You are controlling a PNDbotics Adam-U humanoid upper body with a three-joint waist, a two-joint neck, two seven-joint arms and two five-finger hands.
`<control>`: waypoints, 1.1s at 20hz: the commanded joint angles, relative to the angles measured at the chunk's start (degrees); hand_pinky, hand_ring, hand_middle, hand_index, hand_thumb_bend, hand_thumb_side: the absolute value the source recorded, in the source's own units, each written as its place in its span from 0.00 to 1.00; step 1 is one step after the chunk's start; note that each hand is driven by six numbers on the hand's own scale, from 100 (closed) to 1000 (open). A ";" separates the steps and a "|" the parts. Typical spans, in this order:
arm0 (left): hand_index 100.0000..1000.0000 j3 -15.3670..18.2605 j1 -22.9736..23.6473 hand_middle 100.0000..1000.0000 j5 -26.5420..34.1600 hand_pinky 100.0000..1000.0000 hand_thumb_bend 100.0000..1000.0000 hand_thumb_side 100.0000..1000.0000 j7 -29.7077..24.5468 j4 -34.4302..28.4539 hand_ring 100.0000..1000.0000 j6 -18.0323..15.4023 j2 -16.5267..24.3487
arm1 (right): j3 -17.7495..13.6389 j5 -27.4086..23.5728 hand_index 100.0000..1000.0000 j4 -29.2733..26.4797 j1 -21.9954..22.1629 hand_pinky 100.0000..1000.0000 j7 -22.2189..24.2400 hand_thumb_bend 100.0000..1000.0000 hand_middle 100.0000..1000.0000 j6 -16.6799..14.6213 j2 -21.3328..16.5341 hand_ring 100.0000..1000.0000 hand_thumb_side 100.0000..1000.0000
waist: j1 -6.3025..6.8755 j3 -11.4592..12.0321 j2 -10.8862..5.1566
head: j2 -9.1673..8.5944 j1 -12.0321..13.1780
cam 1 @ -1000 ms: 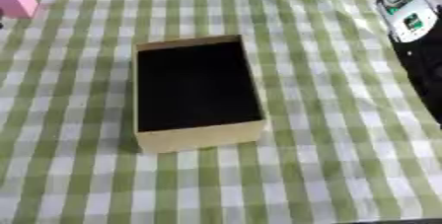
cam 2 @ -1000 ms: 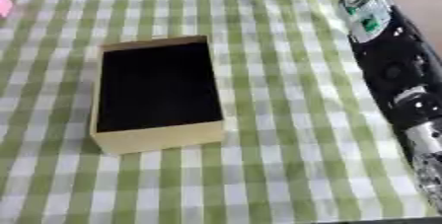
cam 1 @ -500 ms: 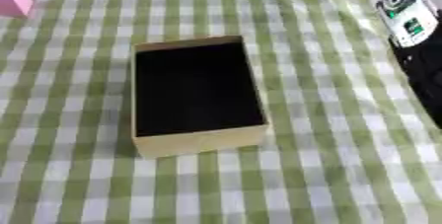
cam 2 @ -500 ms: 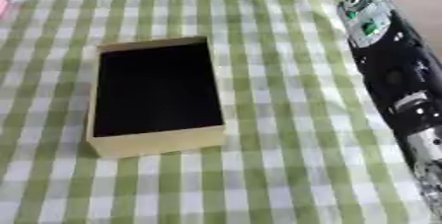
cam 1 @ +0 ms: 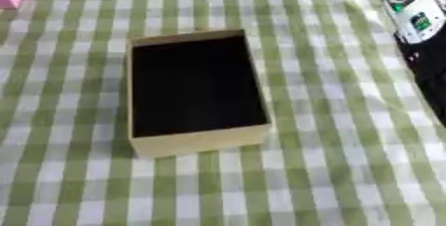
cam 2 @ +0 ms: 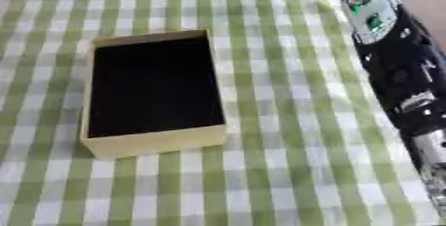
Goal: Pick up objects on the table and place them in the box.
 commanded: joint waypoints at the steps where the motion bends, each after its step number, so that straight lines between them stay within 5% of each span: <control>1: 0.86 0.40 -1.39 0.79 0.21 0.80 0.51 0.04 0.22 -1.33 0.79 0.10 2.68 | 0.01 0.19 0.92 -1.56 -0.89 0.71 0.18 0.36 0.85 -0.01 -1.91 0.84 0.53 | 0.15 0.29 -1.18 | -0.33 1.00; 11: 0.86 0.40 -1.45 0.79 0.25 0.80 0.52 0.05 0.34 -1.42 0.80 0.20 2.83 | 0.11 0.23 0.91 -1.62 -0.58 0.71 0.26 0.36 0.85 -0.06 -1.89 0.84 0.53 | 0.15 0.91 -1.40 | -3.44 6.64; 22: 0.86 0.54 -1.86 0.80 0.80 0.80 0.51 0.07 1.01 -1.83 0.81 0.56 3.04 | 0.13 0.32 0.92 -1.77 -0.60 0.71 0.27 0.37 0.85 -0.11 -2.02 0.84 0.52 | 0.05 0.39 -1.15 | -6.28 7.29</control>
